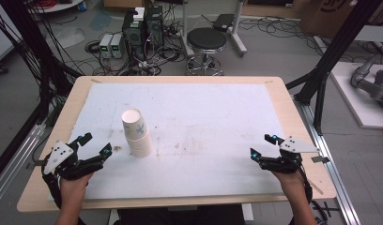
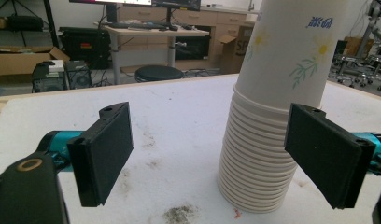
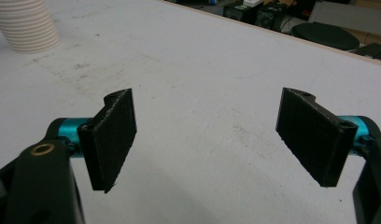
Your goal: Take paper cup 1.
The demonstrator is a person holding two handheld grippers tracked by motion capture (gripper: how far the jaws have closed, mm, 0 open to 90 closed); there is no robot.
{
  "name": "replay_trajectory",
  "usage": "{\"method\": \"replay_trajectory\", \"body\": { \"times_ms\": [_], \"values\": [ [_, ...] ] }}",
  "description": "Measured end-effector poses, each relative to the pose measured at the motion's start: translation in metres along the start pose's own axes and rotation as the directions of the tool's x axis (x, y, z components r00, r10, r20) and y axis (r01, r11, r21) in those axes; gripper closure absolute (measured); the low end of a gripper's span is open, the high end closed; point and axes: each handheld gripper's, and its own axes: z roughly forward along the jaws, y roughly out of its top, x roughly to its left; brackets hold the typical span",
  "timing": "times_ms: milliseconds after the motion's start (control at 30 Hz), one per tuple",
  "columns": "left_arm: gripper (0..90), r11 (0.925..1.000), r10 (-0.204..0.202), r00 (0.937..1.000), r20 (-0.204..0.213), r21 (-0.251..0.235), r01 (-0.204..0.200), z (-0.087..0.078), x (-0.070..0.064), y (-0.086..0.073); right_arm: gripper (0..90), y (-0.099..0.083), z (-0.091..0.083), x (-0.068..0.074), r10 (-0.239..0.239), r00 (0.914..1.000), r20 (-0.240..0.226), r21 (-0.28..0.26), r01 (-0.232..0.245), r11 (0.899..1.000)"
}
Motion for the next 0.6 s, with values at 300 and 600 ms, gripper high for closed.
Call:
{"method": "replay_trajectory", "body": {
  "times_ms": [300,600],
  "values": [
    [15.4,1.0,-0.001,1.0,-0.006,0.001,0.001,0.0025,-0.0007,-0.0011,20.8,-0.0014,0.0005,-0.0019,0.015,0.9999,-0.005,-0.002,-0.015,1.0],
    [15.4,0.9999,-0.016,0.9999,0.001,-0.005,0.016,0.0011,-0.0003,0.0017,20.9,-0.0034,-0.0022,0.0004,0.004,1.0,-0.006,0.013,-0.004,1.0]
  ]
}}
